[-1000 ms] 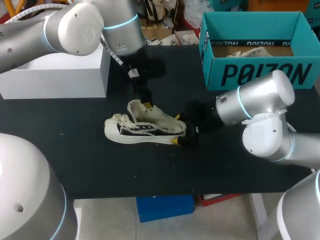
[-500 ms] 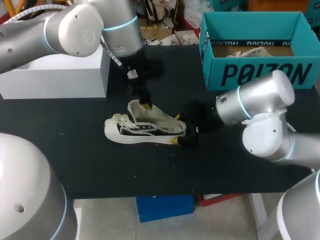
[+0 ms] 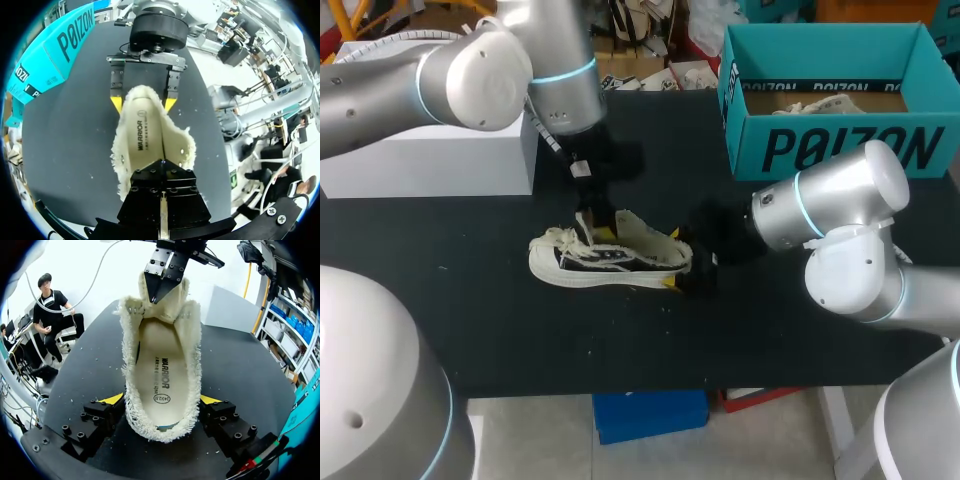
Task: Take the shoe out of the shoebox, open the shoe tongue, remove and reinsert the insole, then place the shoe into the shoebox
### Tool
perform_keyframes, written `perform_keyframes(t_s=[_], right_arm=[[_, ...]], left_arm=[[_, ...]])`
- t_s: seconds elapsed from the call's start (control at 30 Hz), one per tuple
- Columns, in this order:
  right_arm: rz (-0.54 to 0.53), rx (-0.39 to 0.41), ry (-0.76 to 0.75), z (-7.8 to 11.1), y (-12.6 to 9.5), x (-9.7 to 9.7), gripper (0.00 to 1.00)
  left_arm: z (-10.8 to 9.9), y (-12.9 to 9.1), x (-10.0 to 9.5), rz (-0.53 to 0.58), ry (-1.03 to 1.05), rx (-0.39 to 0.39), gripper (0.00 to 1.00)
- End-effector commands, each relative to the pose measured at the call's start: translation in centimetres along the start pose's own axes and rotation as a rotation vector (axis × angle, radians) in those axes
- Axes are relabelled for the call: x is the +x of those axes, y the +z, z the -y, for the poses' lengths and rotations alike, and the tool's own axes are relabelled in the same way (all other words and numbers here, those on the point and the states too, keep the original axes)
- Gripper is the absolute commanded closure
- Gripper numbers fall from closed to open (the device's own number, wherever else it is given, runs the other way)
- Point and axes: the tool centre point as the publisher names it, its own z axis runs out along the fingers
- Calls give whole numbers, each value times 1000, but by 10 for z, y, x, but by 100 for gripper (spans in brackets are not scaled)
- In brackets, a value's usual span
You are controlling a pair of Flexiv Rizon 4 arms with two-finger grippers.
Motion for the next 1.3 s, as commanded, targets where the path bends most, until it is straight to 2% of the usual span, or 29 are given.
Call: perform_keyframes(t_s=[0.03, 0.47, 0.67, 1.3], right_arm=[[2, 2, 1, 1, 2, 1, 100], [2, 2, 1, 1, 2, 1, 100], [2, 2, 1, 1, 2, 1, 100], [2, 2, 1, 1, 2, 1, 100]], left_arm=[[5, 9, -10, -29, 11, -16, 100], [15, 34, -11, -86, 35, -55, 100], [14, 46, -8, -89, 31, -88, 100], [10, 67, 2, -90, 9, -124, 100]])
